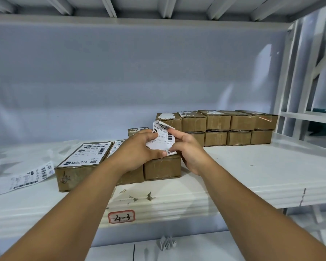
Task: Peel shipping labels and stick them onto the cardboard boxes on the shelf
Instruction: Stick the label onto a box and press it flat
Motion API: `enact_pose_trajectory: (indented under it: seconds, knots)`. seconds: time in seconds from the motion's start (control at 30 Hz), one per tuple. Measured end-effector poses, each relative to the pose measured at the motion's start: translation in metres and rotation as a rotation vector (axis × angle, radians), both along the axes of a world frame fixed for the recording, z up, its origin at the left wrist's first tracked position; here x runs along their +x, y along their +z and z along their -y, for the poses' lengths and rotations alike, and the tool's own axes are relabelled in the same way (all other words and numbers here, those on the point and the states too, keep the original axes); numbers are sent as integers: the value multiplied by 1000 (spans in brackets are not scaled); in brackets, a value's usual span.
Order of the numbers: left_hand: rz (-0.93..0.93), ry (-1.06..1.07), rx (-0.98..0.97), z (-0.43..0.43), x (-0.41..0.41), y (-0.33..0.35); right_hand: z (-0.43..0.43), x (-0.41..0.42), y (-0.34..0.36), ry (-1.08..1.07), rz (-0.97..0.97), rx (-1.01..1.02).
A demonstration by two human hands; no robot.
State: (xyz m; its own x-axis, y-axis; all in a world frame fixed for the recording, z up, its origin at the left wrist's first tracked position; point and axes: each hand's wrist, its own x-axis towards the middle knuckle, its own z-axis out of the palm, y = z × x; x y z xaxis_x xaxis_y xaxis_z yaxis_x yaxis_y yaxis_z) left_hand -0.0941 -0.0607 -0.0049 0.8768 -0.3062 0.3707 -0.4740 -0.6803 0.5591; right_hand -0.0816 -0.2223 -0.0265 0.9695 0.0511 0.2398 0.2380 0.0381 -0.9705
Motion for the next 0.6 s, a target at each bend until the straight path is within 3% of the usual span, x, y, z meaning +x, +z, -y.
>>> enact_pose_trajectory:
  seconds: [0.43,0.6]
  knots:
    - [9,28,38,2,-5,2,-1,-3,-1,7,-11,-164]
    - [-19,45,-116,4,-5,3,-4,4,-8,-64,-34,-261]
